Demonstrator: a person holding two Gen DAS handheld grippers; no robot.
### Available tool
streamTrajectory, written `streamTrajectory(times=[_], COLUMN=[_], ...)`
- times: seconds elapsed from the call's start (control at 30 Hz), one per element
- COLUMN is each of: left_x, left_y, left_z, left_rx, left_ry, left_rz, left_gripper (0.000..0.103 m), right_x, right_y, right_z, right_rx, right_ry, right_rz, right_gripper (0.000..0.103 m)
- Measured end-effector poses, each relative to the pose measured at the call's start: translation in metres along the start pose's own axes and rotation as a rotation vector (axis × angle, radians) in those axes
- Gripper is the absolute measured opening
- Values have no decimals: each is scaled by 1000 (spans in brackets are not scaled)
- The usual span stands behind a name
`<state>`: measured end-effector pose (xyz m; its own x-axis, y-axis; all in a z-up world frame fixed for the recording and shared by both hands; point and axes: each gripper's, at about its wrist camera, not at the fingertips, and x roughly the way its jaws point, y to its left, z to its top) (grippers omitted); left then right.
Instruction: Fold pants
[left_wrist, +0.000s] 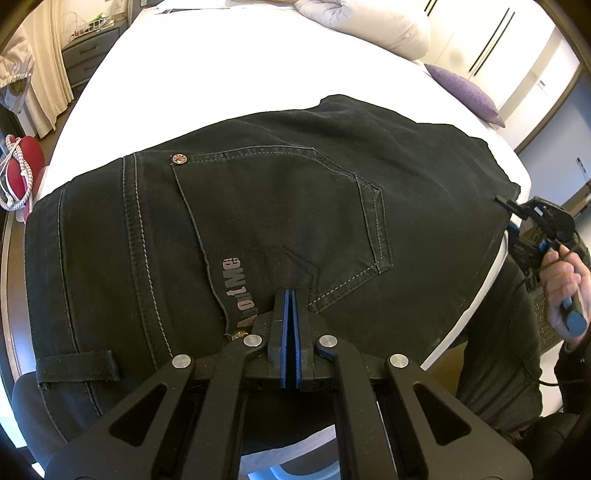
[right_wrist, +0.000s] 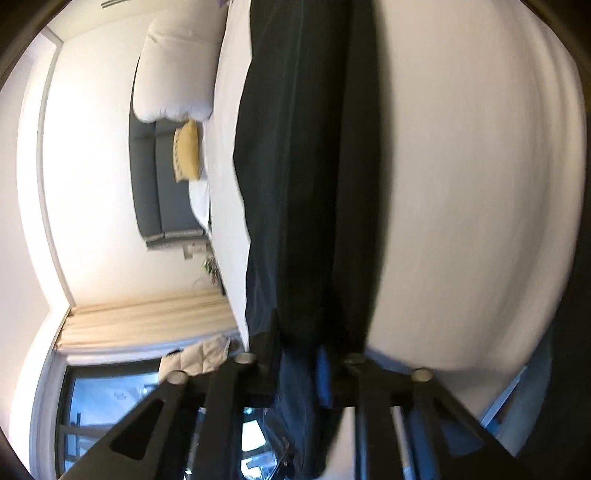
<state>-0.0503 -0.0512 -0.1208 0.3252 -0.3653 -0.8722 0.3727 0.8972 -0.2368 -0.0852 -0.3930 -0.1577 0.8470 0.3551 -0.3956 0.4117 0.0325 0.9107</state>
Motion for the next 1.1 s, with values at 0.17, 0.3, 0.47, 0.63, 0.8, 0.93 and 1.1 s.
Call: streamTrajectory(times=[0.17,0.3,0.47,0.63,0.8,0.93,1.1], left_x=[0,2,1,2,1,1,2], left_y=[-1,0,-1,-1,0,1,0], left_z=[1,2,1,2,1,1,2], left_rx=[5,2,4,3,2,-2,1], left_ry=[4,2,3,3,3,2,4], left_rz=[4,5,9,12,9,7,11], left_gripper=[2,2,2,2,2,2,2], right_x=[-21,-23,-31,-46,-53,-62,-67], right_y=[-1,-1,10,-3,-4,5,10], right_z=[-5,3,30,59,64,72,112], right_rx=[-24,-46,-76,-23,-28,-63,-23], right_ry=[-47,-57,-165,-238,-274,-285,-341], right_rz=[-43,-32,-54,-75,-73,-81,-56], right_gripper=[3,5,12,2,2,9,28])
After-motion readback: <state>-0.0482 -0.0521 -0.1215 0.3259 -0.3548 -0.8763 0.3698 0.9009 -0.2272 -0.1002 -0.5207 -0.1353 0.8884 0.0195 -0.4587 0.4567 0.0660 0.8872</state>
